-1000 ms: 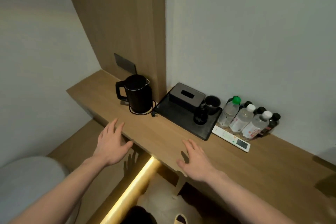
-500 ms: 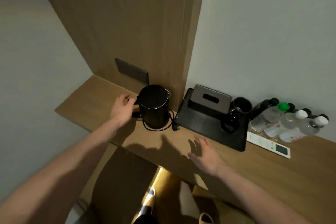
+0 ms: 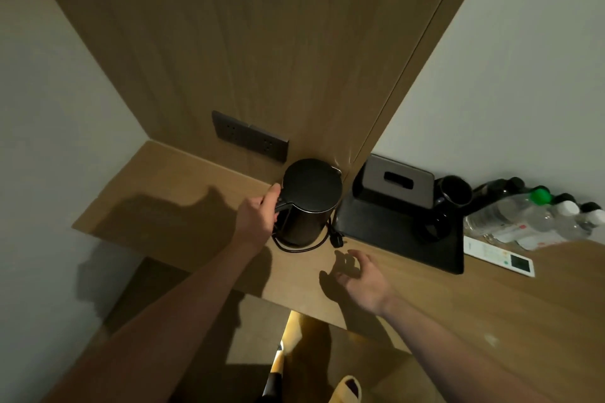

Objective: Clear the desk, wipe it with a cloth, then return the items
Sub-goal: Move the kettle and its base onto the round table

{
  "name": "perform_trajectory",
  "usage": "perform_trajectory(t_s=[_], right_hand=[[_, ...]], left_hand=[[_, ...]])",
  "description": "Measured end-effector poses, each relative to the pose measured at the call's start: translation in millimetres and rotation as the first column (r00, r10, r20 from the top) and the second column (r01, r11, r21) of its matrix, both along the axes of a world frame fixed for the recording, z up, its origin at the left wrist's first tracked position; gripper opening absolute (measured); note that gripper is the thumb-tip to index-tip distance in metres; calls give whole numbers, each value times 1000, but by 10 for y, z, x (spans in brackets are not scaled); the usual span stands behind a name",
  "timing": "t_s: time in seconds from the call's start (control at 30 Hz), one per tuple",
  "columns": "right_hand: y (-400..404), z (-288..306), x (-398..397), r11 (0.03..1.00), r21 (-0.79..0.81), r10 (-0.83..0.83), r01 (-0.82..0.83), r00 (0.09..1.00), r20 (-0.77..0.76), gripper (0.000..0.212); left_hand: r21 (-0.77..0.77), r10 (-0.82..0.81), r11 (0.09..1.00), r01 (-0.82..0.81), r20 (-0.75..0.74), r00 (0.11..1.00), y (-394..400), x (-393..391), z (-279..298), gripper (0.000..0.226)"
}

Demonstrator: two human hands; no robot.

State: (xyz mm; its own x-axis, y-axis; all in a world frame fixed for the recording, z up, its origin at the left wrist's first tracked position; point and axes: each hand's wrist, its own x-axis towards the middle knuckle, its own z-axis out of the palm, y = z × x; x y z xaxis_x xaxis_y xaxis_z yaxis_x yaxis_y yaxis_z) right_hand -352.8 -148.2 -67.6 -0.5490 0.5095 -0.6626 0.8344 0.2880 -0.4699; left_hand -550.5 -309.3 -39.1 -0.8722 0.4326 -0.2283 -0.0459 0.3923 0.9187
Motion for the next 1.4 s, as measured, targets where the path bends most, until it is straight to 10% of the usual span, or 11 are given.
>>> perform_trajectory(t_s=[0.37,0.57,1.03,1.4], right_hand=[[-95,-314,-570,985,-6,-170,170,984,-48,79],[-113,-513,-1081,920,384,62,-80,996,61,89],[-34,-726,-1556,935,339,14,-100,968,249,124],[-20,-787,-1414,966,250,-91,72,994,66,88]], left_hand=[[122,306,943,-311,62,950,-678,1,281,59],[151,464,875,-459,1,886,-998,-55,345,58],[184,465,874,-450,-45,884,-1287,-82,266,62],[176,448,883,-436,-35,893,-1349,-34,229,62]])
